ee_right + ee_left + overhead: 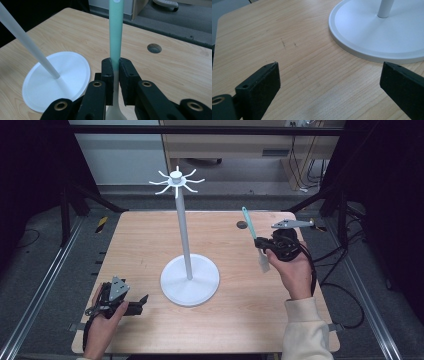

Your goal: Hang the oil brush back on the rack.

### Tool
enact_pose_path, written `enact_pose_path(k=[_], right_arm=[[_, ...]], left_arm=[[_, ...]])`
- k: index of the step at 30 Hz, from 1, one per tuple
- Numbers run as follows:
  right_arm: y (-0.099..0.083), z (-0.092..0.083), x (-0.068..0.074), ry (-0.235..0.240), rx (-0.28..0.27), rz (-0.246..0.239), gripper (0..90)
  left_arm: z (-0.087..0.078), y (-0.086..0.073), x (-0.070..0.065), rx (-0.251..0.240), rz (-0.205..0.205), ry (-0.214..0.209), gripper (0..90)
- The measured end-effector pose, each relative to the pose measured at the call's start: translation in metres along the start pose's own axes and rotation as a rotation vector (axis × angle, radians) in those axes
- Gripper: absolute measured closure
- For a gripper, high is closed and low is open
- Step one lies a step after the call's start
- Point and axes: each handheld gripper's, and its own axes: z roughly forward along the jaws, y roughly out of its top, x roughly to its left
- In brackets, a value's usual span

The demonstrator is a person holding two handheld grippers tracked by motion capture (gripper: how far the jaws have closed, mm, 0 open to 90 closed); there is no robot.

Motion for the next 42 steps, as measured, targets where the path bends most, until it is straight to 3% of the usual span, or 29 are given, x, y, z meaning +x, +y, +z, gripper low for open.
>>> enact_pose_path(k=[12,23,32,42], right_arm=[[0.007,-0.013,0.006,0.046,-0.087,0.007,82.5],[0.019,-0.020,0.028,0.103,-0.151,-0.054,82.5],[0.027,-0.017,0.041,0.142,-0.185,-0.072,82.5],[0.036,-0.025,0.054,0.169,-0.234,-0.093,82.5]], left_arm=[[0.000,0.000,0.000,-0.003,-0.001,0.002,2.6],[0.000,0.000,-0.001,-0.001,0.001,0.003,2.6],[0.000,0.000,-0.001,-0.004,0.002,0.006,2.6],[0.000,0.000,0.000,-0.004,0.002,0.009,2.6]])
